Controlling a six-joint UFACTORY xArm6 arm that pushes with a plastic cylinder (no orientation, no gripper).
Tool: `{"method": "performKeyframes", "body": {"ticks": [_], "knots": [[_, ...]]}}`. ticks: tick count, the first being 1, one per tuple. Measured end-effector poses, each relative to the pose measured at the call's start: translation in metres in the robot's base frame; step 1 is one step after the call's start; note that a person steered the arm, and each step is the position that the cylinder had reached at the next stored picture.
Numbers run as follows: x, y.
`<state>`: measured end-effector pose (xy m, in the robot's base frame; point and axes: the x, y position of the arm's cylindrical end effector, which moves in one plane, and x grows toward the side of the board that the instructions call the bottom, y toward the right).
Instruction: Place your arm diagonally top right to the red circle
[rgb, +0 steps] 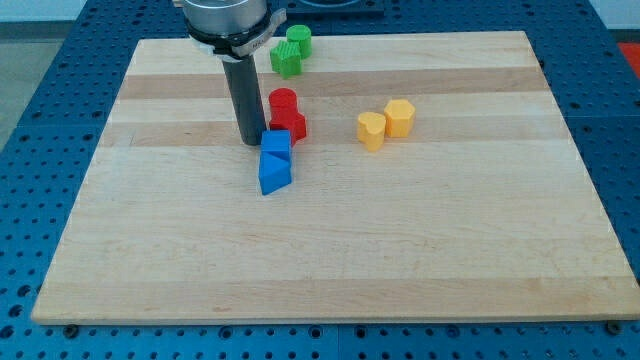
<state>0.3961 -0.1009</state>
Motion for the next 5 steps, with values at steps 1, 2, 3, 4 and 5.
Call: {"method": "performKeyframes", "body": {"ticks": [1,2,3,4,5], "knots": [[-0.011,-0.012],[-0.040,-0.049],[-0.075,-0.059],[-0.099,-0.048],[-0.104,-0.015]]}}
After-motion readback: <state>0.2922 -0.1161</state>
